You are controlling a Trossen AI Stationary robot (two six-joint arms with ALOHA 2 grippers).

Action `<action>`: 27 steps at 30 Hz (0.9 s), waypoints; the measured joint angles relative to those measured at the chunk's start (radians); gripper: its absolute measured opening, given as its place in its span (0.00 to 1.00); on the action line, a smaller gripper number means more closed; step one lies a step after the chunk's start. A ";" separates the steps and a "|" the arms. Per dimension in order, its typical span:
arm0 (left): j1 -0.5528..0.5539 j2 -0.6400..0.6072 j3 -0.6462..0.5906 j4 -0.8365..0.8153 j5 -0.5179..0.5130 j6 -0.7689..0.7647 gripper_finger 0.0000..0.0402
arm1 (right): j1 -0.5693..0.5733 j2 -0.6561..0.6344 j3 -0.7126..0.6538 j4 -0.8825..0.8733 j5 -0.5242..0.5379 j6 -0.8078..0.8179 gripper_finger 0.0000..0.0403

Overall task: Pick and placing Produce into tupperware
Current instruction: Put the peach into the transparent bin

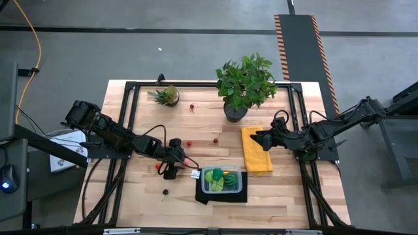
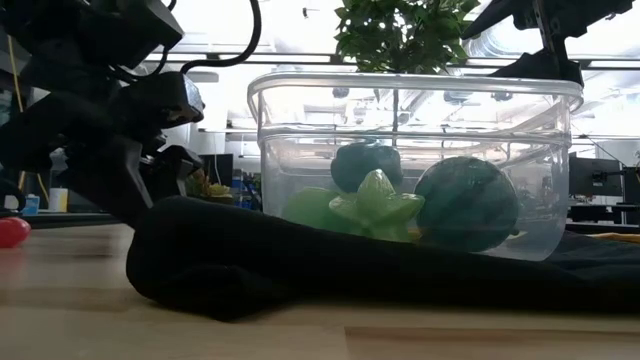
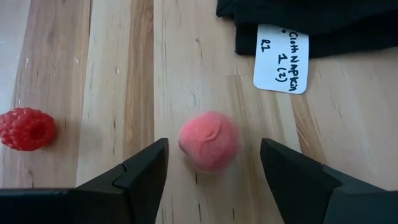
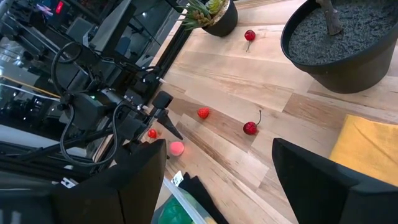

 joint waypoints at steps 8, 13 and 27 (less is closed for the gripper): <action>0.000 0.000 0.000 0.004 0.011 -0.001 0.46 | 0.000 0.000 0.000 0.000 0.000 0.000 0.70; 0.000 0.000 0.000 0.043 0.035 -0.004 0.41 | 0.000 0.000 0.000 0.000 0.000 0.000 0.70; 0.000 0.009 0.000 0.058 0.048 -0.033 0.42 | 0.000 0.000 0.000 0.000 0.000 -0.001 0.70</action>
